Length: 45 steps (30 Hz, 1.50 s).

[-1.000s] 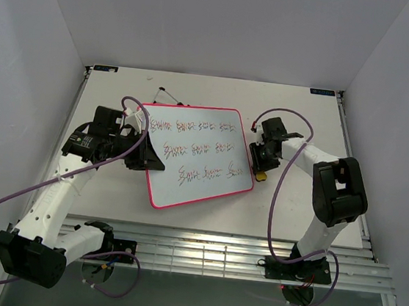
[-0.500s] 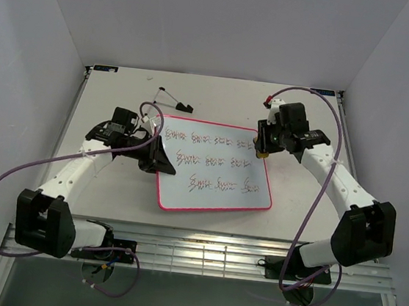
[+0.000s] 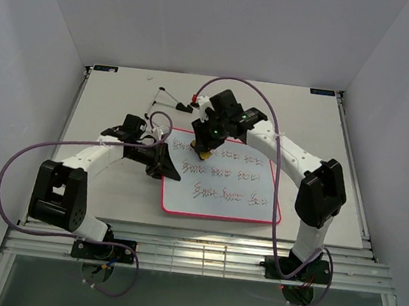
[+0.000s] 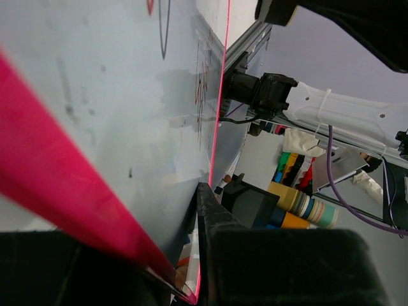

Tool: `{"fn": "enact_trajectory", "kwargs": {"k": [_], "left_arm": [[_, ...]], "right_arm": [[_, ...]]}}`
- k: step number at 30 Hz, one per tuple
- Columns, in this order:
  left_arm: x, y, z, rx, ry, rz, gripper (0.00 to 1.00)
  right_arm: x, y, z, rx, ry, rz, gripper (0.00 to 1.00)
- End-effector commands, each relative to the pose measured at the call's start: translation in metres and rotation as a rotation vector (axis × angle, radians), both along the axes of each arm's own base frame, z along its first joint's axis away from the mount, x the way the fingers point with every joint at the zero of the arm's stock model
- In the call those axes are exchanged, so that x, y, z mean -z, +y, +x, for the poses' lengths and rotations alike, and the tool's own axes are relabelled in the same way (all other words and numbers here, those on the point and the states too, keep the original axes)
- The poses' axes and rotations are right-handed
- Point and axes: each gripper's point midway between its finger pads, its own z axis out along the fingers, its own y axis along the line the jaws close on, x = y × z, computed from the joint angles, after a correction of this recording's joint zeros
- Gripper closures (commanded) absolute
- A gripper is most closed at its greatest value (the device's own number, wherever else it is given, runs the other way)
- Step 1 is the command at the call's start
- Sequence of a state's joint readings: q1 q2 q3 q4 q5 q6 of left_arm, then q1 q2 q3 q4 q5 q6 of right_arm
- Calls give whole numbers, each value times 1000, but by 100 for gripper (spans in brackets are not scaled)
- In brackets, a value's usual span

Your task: Erase the whiteboard

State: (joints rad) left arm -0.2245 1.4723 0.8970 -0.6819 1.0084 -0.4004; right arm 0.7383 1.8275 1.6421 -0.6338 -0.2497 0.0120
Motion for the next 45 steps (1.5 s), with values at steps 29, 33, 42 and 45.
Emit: {"fn": "enact_trajectory", "kwargs": {"k": [29, 33, 42, 45], "left_arm": [[-6, -4, 0, 47, -310, 2, 100], [-8, -4, 0, 45, -324, -1, 100], [-13, -7, 1, 59, -327, -21, 100], [-16, -9, 0, 68, -331, -37, 100]], "right_arm": [[58, 29, 34, 2, 92, -203, 72], [54, 31, 26, -13, 104, -196, 73], [7, 103, -39, -226, 116, 22, 73], [2, 122, -46, -250, 107, 64, 73]]}}
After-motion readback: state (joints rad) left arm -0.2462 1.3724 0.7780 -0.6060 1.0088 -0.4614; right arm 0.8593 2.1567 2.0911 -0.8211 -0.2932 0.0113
